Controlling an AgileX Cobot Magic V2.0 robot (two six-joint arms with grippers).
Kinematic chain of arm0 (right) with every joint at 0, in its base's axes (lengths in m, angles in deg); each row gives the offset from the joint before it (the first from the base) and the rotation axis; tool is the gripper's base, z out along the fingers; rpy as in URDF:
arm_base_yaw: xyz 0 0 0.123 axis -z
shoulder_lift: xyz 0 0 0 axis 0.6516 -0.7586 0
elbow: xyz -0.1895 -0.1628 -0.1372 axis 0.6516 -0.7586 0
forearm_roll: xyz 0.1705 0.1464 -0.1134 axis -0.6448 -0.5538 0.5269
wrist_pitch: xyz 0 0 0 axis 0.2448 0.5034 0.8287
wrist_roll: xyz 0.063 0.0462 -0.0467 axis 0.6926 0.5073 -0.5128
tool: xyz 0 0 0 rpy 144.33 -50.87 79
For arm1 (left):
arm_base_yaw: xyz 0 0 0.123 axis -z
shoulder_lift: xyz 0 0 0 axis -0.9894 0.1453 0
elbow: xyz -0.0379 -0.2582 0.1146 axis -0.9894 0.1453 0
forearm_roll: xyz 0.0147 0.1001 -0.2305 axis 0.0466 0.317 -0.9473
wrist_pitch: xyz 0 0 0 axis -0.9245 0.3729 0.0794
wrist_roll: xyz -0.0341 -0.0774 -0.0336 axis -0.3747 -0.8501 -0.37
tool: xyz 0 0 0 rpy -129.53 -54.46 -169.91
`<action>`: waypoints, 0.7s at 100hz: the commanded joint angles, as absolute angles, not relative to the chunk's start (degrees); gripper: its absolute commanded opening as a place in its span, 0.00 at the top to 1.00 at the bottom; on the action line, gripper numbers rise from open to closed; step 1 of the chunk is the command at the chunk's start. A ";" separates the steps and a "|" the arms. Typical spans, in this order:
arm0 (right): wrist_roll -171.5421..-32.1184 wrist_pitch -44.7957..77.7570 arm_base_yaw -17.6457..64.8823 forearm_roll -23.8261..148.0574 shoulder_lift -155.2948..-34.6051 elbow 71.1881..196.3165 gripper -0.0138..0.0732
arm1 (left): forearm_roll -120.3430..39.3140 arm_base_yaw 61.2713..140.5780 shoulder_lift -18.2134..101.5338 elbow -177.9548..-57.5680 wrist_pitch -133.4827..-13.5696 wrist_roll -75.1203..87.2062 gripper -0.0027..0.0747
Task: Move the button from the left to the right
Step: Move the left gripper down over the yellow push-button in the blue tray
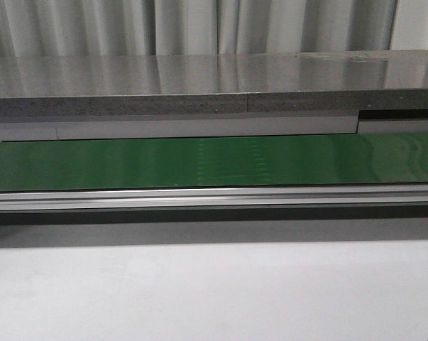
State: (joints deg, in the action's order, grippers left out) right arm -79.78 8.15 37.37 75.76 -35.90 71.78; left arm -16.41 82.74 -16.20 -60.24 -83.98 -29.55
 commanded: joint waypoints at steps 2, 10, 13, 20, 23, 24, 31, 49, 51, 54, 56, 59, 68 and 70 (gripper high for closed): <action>-80.15 3.08 37.71 76.30 -34.77 72.65 0.92 | -16.84 82.83 -17.84 -60.82 -87.93 -30.00 0.99; -80.15 3.08 37.71 76.30 -34.77 72.65 0.92 | -16.95 82.83 -17.45 -62.93 -86.35 -30.00 0.99; -80.15 3.08 37.71 76.30 -34.77 72.65 0.92 | -16.95 82.83 -16.86 -63.88 -85.46 -30.00 0.99; -80.15 3.08 37.71 76.30 -34.77 72.65 0.92 | -16.95 82.83 -15.46 -66.59 -83.56 -30.00 0.99; -80.15 3.08 37.71 76.30 -34.77 72.65 0.92 | -16.95 82.83 -14.70 -68.10 -82.75 -30.00 0.99; -80.15 3.08 37.71 76.30 -34.77 72.65 0.92 | -16.95 82.83 -14.52 -68.40 -82.37 -30.00 0.99; -80.15 3.08 37.71 76.30 -34.77 72.65 0.92 | -16.95 82.83 -12.14 -71.61 -80.53 -30.00 0.99; -80.15 3.08 37.71 76.30 -34.77 72.65 0.92 | -16.95 82.83 -2.63 -82.15 -70.30 -30.00 0.99; -80.15 3.08 37.71 76.30 -34.77 72.65 0.92 | -16.95 82.83 -1.27 -83.42 -69.37 -30.00 0.99; -80.15 3.08 37.71 76.30 -34.77 72.65 0.92 | -16.95 82.83 0.56 -85.09 -67.25 -30.00 0.99; -80.15 3.08 37.71 76.30 -34.77 72.65 0.92 | -16.95 82.83 1.95 -86.31 -66.06 -30.00 0.99; -80.15 3.08 37.71 76.30 -34.77 72.65 0.92 | -16.85 82.83 3.87 -87.90 -64.41 -30.00 0.99; -80.15 3.08 37.71 76.30 -34.77 72.65 0.92 | -16.73 82.83 10.00 -92.87 -59.39 -30.00 0.99; -80.15 3.08 37.71 76.30 -34.77 72.65 0.92 | -16.73 82.83 11.41 -93.97 -58.28 -30.00 0.99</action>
State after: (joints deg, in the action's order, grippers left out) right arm -80.15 8.15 37.37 75.76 -35.90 71.78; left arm -16.41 82.74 6.30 -88.56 -59.05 -29.55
